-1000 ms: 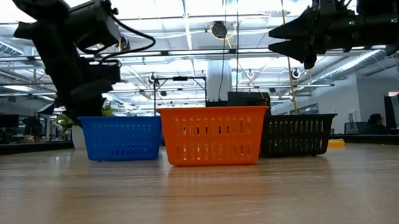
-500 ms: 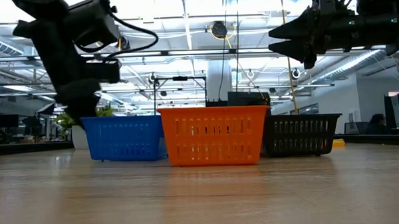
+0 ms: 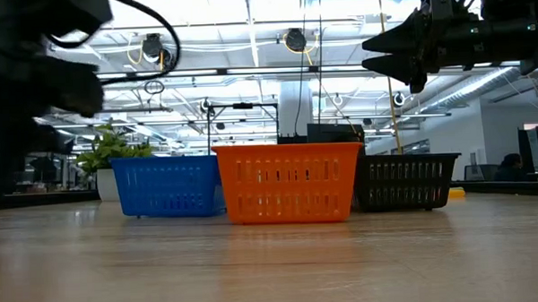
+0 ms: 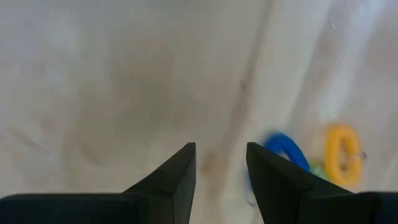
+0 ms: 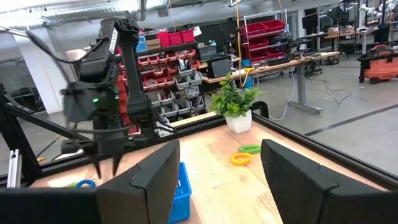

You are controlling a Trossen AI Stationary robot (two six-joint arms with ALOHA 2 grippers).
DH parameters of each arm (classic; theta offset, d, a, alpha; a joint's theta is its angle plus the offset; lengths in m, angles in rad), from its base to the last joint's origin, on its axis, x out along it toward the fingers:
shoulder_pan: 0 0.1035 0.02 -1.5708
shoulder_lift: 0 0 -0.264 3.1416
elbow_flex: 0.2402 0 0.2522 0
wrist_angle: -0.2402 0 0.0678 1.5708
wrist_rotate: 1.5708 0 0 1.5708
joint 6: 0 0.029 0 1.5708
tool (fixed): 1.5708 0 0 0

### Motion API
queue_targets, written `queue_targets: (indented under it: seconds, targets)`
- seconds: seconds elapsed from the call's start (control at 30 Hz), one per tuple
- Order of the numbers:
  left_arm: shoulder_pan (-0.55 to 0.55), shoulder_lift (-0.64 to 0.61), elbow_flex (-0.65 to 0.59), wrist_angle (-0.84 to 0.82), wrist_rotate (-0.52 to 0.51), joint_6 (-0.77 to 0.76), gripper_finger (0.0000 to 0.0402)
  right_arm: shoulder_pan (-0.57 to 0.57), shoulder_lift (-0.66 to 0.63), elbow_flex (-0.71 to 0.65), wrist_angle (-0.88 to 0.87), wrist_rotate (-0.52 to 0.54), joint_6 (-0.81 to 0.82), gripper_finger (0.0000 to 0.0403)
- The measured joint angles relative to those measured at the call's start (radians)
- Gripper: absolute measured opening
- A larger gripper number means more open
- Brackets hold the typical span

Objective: Sort spring keychains
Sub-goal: Put the blue spring keychain into the blue bin

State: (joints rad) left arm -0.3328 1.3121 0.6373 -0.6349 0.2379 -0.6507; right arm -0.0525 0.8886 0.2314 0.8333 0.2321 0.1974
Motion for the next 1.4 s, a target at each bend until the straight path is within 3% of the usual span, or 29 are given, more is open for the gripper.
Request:
queue_targets:
  seconds: [0.2, 0.5, 0.73, 1.1, 1.4]
  targets:
    - [-0.144, 0.003, 0.000, 0.008, -0.049, -0.150, 0.0147, 0.000, 0.000, 0.000, 0.000, 0.000, 0.000, 0.0212]
    - [-0.289, 0.004, 0.000, 0.067, -0.155, -0.208, 0.0147, 0.000, 0.000, 0.000, 0.003, 0.000, 0.000, 0.0212]
    - [-0.323, 0.005, 0.000, 0.068, -0.221, -0.209, 0.0147, 0.000, 0.000, 0.000, 0.008, -0.001, 0.000, 0.0212]
    - [-0.331, 0.146, 0.003, 0.126, -0.188, -0.171, 0.0147, 0.000, 0.000, 0.000, 0.008, -0.001, 0.000, 0.0212]
    - [-0.328, 0.185, 0.008, 0.092, -0.239, -0.209, 0.0147, 0.000, 0.000, 0.000, 0.008, -0.001, 0.000, 0.0212]
